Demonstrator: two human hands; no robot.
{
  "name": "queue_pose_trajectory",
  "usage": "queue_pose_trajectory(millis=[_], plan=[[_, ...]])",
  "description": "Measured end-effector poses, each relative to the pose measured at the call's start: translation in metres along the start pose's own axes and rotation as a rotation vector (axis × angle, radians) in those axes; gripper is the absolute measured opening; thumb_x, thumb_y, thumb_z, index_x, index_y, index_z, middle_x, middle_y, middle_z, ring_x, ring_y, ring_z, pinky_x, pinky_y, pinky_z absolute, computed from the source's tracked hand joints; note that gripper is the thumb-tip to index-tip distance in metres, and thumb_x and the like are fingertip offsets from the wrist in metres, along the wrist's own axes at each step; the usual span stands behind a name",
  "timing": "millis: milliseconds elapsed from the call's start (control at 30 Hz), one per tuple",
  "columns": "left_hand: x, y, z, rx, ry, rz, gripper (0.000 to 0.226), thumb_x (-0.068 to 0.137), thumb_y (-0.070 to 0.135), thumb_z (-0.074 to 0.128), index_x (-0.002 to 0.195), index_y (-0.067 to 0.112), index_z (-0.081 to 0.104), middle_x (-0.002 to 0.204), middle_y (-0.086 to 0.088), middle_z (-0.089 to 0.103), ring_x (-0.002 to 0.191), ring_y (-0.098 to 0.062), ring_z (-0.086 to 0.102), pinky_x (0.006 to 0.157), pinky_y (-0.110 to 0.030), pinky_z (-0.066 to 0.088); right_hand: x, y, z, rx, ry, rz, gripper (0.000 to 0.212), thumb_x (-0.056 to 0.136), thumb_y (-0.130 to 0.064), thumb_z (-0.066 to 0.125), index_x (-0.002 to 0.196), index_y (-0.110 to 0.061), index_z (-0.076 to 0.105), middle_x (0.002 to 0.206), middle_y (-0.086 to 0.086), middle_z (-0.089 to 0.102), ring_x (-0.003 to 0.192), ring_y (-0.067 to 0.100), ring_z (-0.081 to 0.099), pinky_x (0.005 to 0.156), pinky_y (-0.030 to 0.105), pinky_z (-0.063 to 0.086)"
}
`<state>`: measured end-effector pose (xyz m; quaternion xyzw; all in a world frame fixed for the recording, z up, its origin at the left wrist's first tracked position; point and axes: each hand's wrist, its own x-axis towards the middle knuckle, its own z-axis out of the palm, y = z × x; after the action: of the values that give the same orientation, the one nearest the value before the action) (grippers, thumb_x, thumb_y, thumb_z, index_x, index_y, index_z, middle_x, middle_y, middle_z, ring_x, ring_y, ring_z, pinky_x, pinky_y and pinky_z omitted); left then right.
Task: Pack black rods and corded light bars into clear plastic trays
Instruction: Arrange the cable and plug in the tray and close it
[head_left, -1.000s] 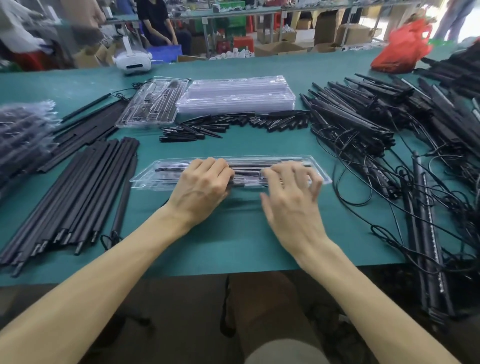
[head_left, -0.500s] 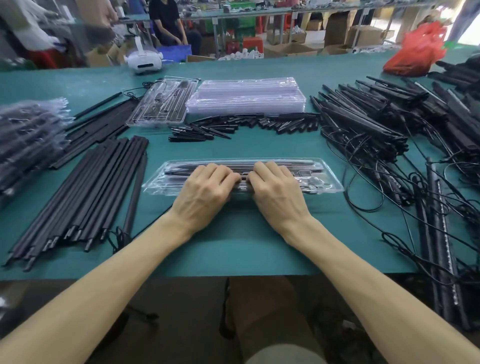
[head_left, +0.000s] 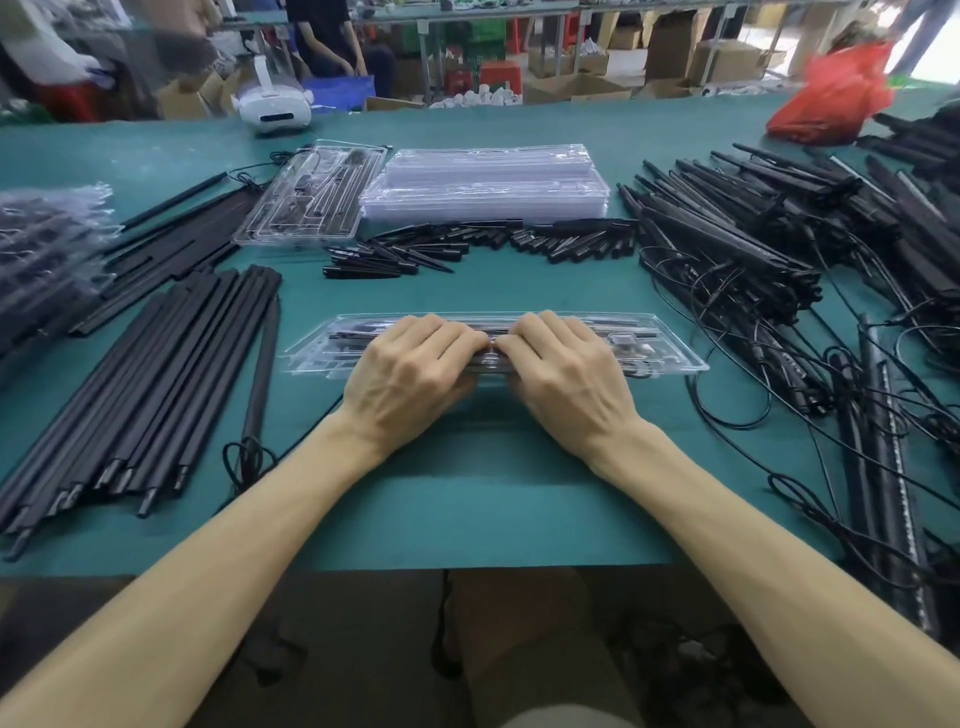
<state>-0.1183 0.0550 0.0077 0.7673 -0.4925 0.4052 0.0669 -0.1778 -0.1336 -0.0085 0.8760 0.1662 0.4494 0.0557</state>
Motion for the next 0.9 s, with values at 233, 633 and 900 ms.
queue_pose_trajectory(millis=[233, 633, 900], plan=[[0.0003, 0.0001, 0.0034, -0.024, -0.013, -0.005, 0.010, 0.091, 0.012, 0.061, 0.092, 0.009, 0.070, 0.087, -0.006, 0.069, 0.078, -0.030, 0.066, 0.069, -0.042, 0.054, -0.0002, 0.0005, 0.0009, 0.030, -0.009, -0.016, 0.013, 0.090, -0.003, 0.064, 0.080, -0.010, 0.067, 0.079, 0.006, 0.061, 0.071, 0.027, 0.057, 0.064, 0.038, 0.047], [-0.0016, -0.0022, 0.0020, -0.006, -0.073, 0.089, 0.023, 0.097, 0.014, 0.048, 0.093, 0.006, 0.069, 0.084, -0.009, 0.064, 0.074, -0.031, 0.060, 0.067, -0.043, 0.052, -0.0005, 0.0011, -0.0007, -0.046, -0.036, -0.167, 0.020, 0.087, 0.003, 0.061, 0.073, -0.009, 0.058, 0.075, 0.009, 0.055, 0.066, 0.028, 0.052, 0.058, 0.038, 0.045], [0.0014, -0.0015, 0.0003, 0.019, -0.090, 0.119, 0.015, 0.092, 0.011, 0.053, 0.085, 0.006, 0.066, 0.077, -0.009, 0.056, 0.070, -0.030, 0.055, 0.064, -0.042, 0.049, 0.0007, 0.0042, -0.0011, -0.053, -0.034, -0.231, 0.023, 0.090, 0.001, 0.061, 0.072, -0.012, 0.056, 0.074, 0.008, 0.054, 0.067, 0.027, 0.052, 0.057, 0.038, 0.043]])
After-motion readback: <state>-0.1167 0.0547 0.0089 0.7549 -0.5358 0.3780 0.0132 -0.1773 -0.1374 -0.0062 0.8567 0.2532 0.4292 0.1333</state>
